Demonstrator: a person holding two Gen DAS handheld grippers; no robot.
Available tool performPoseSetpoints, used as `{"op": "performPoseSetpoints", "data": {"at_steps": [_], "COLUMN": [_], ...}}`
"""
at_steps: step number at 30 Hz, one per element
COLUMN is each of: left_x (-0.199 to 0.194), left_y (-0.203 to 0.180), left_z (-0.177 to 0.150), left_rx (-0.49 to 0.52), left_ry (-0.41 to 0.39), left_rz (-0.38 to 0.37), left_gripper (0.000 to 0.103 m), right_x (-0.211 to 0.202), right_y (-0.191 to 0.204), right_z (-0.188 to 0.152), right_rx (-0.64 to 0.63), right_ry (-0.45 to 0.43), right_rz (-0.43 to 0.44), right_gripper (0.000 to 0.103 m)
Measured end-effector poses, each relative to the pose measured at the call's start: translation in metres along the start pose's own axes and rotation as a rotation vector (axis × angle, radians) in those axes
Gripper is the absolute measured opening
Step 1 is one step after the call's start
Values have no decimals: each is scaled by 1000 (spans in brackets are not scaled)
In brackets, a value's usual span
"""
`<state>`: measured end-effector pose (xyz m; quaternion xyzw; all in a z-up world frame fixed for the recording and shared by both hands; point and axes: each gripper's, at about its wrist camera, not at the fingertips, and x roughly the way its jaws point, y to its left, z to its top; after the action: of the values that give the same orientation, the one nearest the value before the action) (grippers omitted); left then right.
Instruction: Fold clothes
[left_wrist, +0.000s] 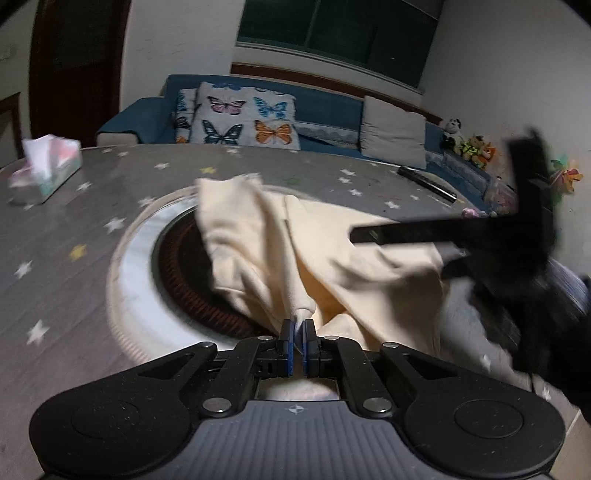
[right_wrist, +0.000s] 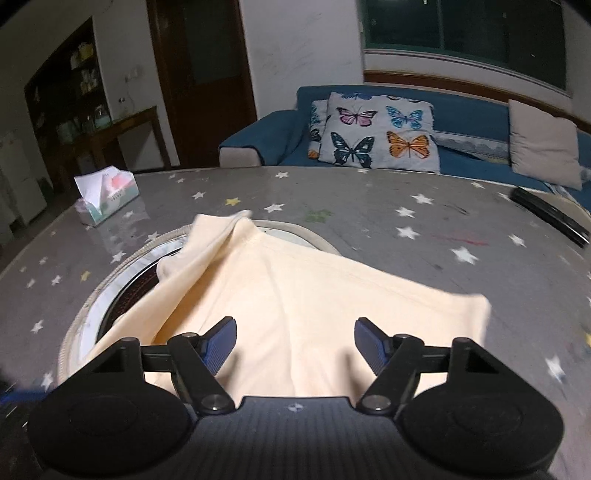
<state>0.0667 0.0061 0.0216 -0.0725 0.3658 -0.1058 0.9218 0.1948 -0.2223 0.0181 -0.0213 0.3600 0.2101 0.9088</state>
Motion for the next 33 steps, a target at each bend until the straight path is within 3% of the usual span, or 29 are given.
{"op": "performPoseSetpoints", "data": {"at_steps": [9, 10, 11, 14, 21, 25, 29, 33], "left_x": [-15, -14, -14, -15, -19, -24, -30, -37], "left_y": [10, 10, 11, 14, 22, 23, 22, 20], "left_z": [-16, -17, -18, -20, -25, -29, -35, -40], "left_rx": [-27, -28, -30, -36, -45, -45, -41, -31], "left_ry": [1, 3, 4, 5, -8, -13, -16, -15], "left_rz": [19, 21, 22, 29, 52, 68, 88, 116], "left_gripper": [4, 4, 4, 4, 4, 4, 2, 0], "right_x": [50, 53, 57, 50, -33, -105, -180, -234], "right_y": [34, 37, 39, 37, -3, -42, -83, -120], "right_z": [13, 14, 14, 13, 14, 5, -23, -69], "right_rx": [-56, -64, -67, -57, 43, 119, 209, 312], "right_ry": [51, 59, 71, 74, -79, -201, -310, -360], "right_rz": [44, 45, 51, 62, 36, -6, -70, -149], "right_gripper": [56, 45, 28, 7, 5, 5, 5, 5]}}
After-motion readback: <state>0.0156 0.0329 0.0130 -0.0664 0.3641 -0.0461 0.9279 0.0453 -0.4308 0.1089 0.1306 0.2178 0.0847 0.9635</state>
